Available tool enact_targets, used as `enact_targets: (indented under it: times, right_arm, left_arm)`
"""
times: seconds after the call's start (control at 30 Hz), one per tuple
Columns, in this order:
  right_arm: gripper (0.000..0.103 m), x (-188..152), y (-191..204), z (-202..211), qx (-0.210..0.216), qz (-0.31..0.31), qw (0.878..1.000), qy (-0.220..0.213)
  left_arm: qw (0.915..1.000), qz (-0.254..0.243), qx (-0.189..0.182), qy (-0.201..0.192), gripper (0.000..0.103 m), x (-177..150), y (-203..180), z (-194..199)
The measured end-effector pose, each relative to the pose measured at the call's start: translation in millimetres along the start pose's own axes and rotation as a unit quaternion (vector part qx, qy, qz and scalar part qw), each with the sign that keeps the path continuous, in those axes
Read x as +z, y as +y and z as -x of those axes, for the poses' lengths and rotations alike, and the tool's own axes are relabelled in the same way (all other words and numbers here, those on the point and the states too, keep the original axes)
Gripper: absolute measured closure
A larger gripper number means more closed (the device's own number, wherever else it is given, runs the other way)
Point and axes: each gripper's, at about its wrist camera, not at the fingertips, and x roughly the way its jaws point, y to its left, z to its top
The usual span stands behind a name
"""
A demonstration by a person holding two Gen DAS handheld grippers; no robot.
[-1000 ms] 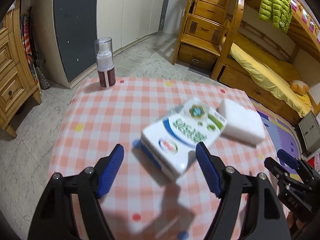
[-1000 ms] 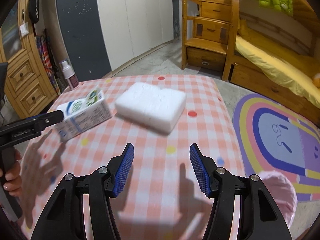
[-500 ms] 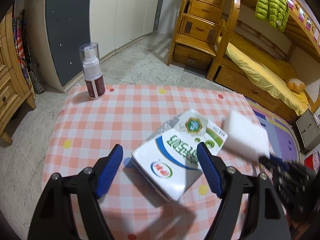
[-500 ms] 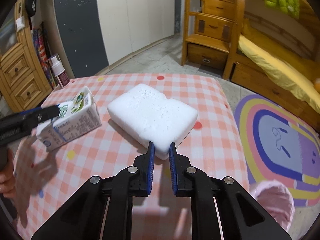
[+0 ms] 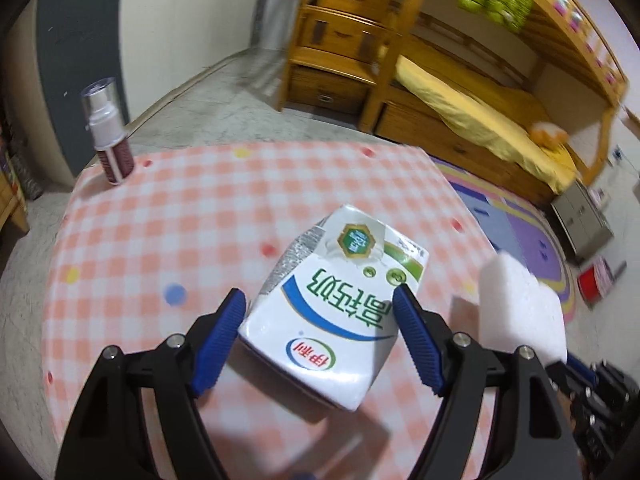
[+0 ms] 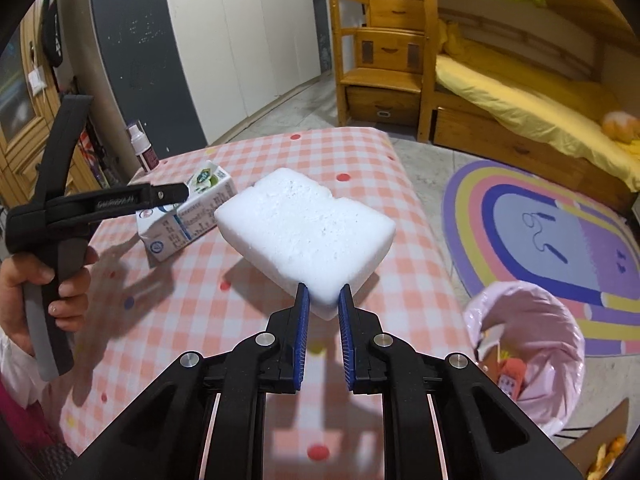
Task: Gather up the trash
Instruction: 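Grasp the white milk carton with the left gripper while the right holds the sponge, then carry the carton and sponge over the pink bin and open both grippers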
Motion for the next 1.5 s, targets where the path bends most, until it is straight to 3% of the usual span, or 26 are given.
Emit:
enact_targets:
  times: [0.1, 0.2, 0.3, 0.37, 0.47, 0.7, 0.87, 1.0, 1.03, 1.07, 1.27, 1.5]
  right_arm:
    - [0.088, -4.4, -8.5, 5.9, -0.003, -0.011, 1.0, -0.001]
    - [0.088, -10.3, -18.9, 12.3, -0.005, -0.024, 1.0, -0.001]
    - [0.087, -15.1, -26.3, 16.2, -0.003, -0.037, 0.999, 0.0]
    - [0.087, -17.9, -29.2, 19.3, -0.002, -0.041, 0.999, -0.001]
    - [0.087, -20.8, -30.3, 25.1, -0.001, -0.042, 0.999, -0.003]
    - [0.087, -26.4, -34.2, 32.8, -0.001, -0.05, 0.999, -0.007]
    - [0.087, -30.9, -37.7, 35.5, -0.012, -0.053, 0.999, -0.005]
    - [0.087, -34.0, -40.6, 39.9, -0.019, -0.052, 0.998, -0.007]
    - [0.087, -35.0, -42.4, 41.2, -0.019, -0.053, 0.998, -0.007]
    - [0.087, -35.7, -44.0, 42.7, -0.02, -0.054, 0.998, -0.007]
    - [0.087, -40.6, -50.0, 53.7, -0.017, -0.064, 0.998, -0.013]
    - [0.087, -47.2, -48.6, 67.1, -0.011, -0.064, 0.998, -0.016]
  left_arm:
    - [0.9997, -0.024, -0.003, 0.006, 0.023, -13.5, -17.9, 8.5]
    - [0.9965, -0.079, 0.025, -0.01, 0.007, -25.1, -37.9, 16.4]
    - [0.9873, -0.138, 0.077, -0.016, 0.007, -29.2, -52.3, 11.5]
    - [0.9853, -0.146, 0.087, -0.013, 0.007, -28.9, -52.5, 5.1]
    - [0.9871, -0.144, 0.069, 0.013, 0.007, -30.9, -50.8, -5.7]
    - [0.9912, -0.13, -0.019, 0.017, 0.014, -51.8, -65.5, 15.9]
    - [0.994, -0.097, 0.049, 0.013, 0.014, -49.4, -70.9, 5.9]
    - [0.9966, -0.059, 0.055, 0.021, 0.016, -42.3, -71.6, -7.9]
    - [0.9968, -0.054, 0.055, 0.021, 0.028, -42.3, -72.0, -8.9]
    - [0.9968, -0.052, 0.056, 0.022, 0.031, -42.3, -72.9, -10.1]
    - [0.9966, -0.061, 0.055, 0.001, 0.032, -62.3, -82.3, 18.8]
    - [0.9981, -0.044, 0.042, 0.009, 0.032, -102.7, -94.3, 56.9]
